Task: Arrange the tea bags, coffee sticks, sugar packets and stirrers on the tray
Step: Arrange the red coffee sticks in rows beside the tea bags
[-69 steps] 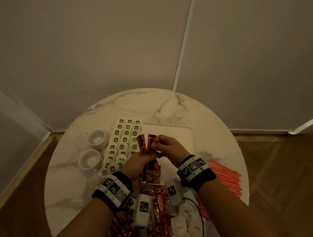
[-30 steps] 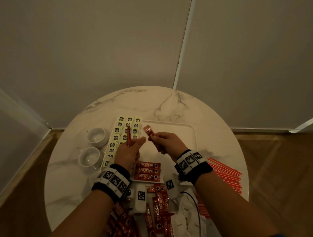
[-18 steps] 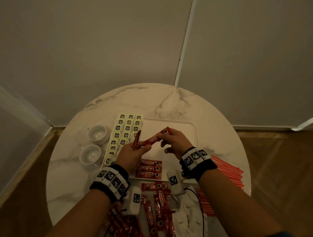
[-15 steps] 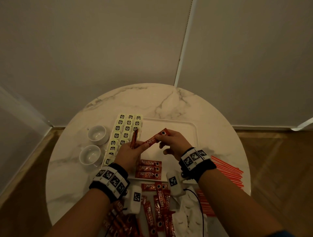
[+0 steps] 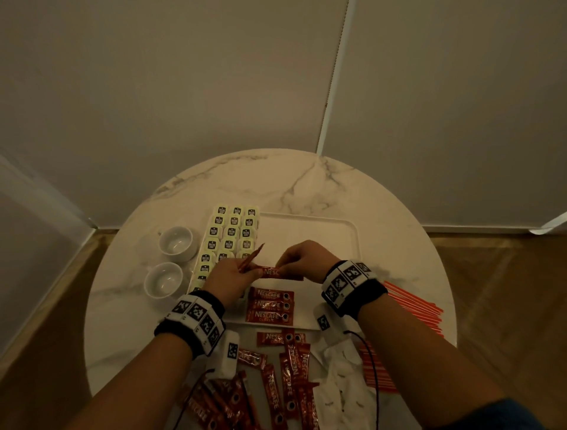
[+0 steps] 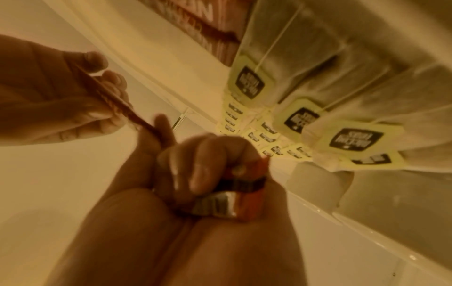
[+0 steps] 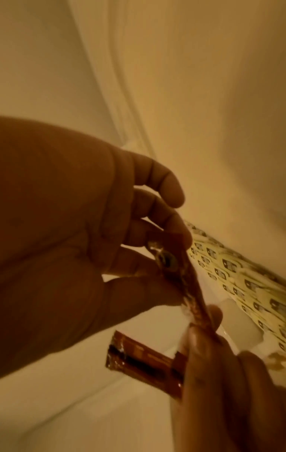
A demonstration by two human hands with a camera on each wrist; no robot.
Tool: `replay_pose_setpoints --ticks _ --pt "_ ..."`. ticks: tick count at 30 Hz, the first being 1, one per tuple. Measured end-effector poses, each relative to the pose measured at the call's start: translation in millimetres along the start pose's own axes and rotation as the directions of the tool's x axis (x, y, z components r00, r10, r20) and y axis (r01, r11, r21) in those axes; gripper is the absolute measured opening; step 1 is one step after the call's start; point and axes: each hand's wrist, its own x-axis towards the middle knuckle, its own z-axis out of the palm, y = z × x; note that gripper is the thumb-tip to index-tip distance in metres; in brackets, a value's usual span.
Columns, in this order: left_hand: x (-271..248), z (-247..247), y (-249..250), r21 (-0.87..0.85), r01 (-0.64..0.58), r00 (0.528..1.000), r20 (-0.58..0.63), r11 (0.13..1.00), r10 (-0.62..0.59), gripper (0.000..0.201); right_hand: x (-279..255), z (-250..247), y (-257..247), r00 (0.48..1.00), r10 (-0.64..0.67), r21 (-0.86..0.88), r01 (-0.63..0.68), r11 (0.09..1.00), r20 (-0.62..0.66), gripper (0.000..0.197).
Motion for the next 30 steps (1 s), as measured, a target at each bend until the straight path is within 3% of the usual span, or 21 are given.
replay_pose_setpoints --ticks 3,6,10,13,18,24,30 --pt "-7 7 -5 0.205 -0.046 0.997 -0.057 0.978 0.059 0.024 12 1 7 0.995 0.07 0.019 -0.069 0.997 -0.066 0.012" --pt "-17 19 -15 0.382 -0.159 0.987 0.058 0.91 0.148 0.031 26 9 15 0.984 0.133 -0.007 -0.135 0.991 -0.116 0.014" --pt "-36 40 -28 0.6 -0.34 0.939 0.18 0.724 0.292 0.04 38 24 21 0.98 0.151 -0.079 -0.162 0.984 -0.127 0.013" --pt "-43 53 -36 0.716 -0.346 0.936 0.217 0.606 0.278 0.046 42 30 21 0.983 0.143 -0.125 -0.157 0.98 -0.113 0.013" --pt "-39 63 -50 0.747 -0.337 0.941 0.257 0.573 0.22 0.047 46 34 19 0.989 0.13 -0.199 -0.143 0.97 -0.075 0.011" --pt "-40 63 -53 0.748 -0.379 0.92 0.245 0.545 0.305 0.054 45 40 17 0.995 0.08 -0.34 -0.094 0.936 -0.056 0.013" --pt "-40 63 -54 0.773 -0.389 0.912 0.246 0.501 0.329 0.059 44 42 17 0.997 0.06 -0.365 -0.074 0.928 -0.05 0.013"
